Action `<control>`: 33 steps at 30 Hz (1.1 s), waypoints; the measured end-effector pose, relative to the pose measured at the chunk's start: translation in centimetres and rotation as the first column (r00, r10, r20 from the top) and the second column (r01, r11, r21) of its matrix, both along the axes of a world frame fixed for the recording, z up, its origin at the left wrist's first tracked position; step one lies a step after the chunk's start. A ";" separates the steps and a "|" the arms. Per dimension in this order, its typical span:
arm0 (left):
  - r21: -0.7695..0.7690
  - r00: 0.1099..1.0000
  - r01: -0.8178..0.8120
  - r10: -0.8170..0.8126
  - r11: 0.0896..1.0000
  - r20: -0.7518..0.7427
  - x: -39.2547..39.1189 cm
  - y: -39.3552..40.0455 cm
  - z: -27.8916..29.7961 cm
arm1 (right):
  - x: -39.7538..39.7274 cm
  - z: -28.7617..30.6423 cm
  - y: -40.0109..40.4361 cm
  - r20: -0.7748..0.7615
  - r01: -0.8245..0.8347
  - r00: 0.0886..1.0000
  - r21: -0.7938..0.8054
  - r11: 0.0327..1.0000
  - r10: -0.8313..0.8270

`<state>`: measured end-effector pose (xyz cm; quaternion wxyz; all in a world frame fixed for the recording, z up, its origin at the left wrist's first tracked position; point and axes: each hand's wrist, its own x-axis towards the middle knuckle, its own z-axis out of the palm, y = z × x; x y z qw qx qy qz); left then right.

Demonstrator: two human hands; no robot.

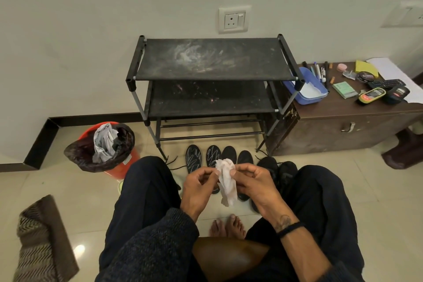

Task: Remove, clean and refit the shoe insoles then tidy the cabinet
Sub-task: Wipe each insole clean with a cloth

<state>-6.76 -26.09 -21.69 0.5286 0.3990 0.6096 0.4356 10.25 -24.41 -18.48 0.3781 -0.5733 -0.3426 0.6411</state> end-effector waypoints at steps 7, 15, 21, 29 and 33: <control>-0.181 0.939 -0.290 0.315 0.940 0.134 -1.0 0.9 -0.7 | 1.4 -0.1 0.7 0.025 0.165 0.986 -0.016 0.986 -0.165; -0.180 0.854 -0.479 0.504 0.859 0.131 -2.1 1.3 -0.5 | 2.0 -0.7 1.3 0.197 0.285 0.935 0.075 0.955 -0.295; -0.145 0.800 -0.573 0.589 0.807 0.118 -2.5 1.3 0.0 | 2.5 -0.9 1.6 0.235 0.334 0.910 0.073 0.940 -0.342; -0.091 0.787 -0.602 0.609 0.793 0.101 -2.9 1.6 -0.1 | 3.3 -1.4 2.0 0.248 0.393 0.885 0.051 0.918 -0.393; -0.035 0.808 -0.585 0.586 0.811 0.062 -2.8 1.5 0.2 | 3.2 -1.5 2.0 0.257 0.379 0.887 0.067 0.923 -0.383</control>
